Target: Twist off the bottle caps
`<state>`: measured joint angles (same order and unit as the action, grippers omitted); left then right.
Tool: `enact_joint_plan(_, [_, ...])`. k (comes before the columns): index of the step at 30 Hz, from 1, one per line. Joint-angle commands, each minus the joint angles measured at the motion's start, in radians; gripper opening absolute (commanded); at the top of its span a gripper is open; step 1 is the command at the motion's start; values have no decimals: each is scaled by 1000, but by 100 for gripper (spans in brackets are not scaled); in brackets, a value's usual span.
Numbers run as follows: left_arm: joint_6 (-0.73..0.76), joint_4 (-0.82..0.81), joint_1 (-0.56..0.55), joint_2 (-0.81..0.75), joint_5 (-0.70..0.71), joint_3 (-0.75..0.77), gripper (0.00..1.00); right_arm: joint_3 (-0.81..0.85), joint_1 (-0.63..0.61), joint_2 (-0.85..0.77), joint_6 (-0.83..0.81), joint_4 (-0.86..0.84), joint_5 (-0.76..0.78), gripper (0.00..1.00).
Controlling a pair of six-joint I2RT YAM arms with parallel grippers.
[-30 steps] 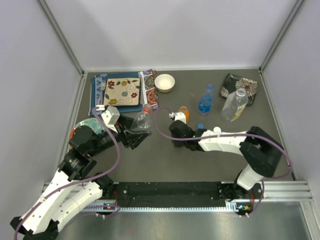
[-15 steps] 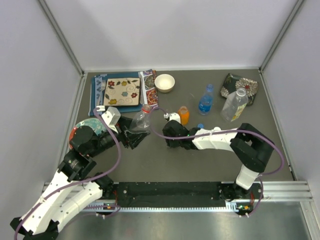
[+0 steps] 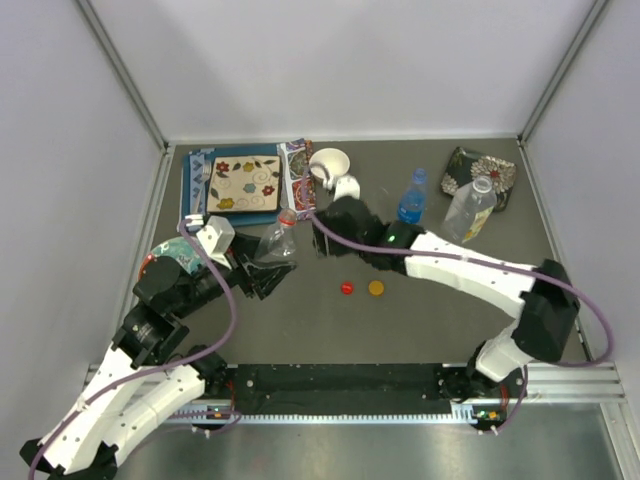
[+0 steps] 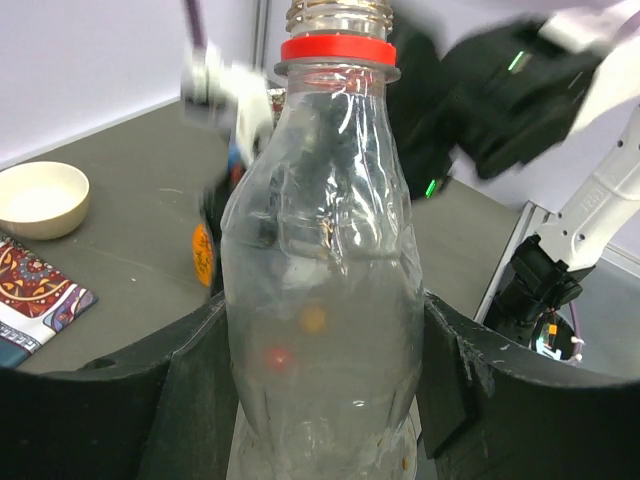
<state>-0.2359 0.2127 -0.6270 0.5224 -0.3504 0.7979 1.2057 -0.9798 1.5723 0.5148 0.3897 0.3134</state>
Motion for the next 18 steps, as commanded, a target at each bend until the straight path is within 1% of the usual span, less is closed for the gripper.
enact_joint_plan(1, [9,-36,3,-10,2,1,44,257,-10,-138,-90,95,134,68])
enact_joint_plan(3, [6,-38,4,-9,2,-5,44,333,-10,-167,-117,162,182,69])
enact_joint_plan(4, [6,-44,3,-6,4,-6,44,341,-11,-187,-124,170,216,69])
enact_joint_plan(6, [4,-53,3,2,-1,-19,45,330,-10,-228,-130,158,225,70])
enact_joint_plan(8, [4,-65,4,28,-10,-23,45,312,-10,-306,-142,127,147,71])
enact_joint_plan(9, [7,-68,3,42,-18,-23,45,280,-10,-339,-145,67,97,72])
enact_joint_plan(10, [7,-72,4,69,-24,-23,45,261,-10,-397,-142,36,-33,76])
enact_joint_plan(12, [1,-84,4,108,-42,-19,45,217,-10,-451,-106,-53,-153,81])
enact_joint_plan(13, [0,-87,3,117,-45,-16,45,198,-8,-493,-93,-86,-251,82])
enact_joint_plan(15, [-11,-104,1,143,-65,-12,45,160,-8,-518,-56,-129,-310,85])
enact_joint_plan(16, [-13,-111,1,148,-71,-14,45,158,-10,-521,-46,-141,-388,86])
enact_joint_plan(18, [-23,-124,1,168,-85,-11,45,166,-10,-502,-36,-134,-431,89])
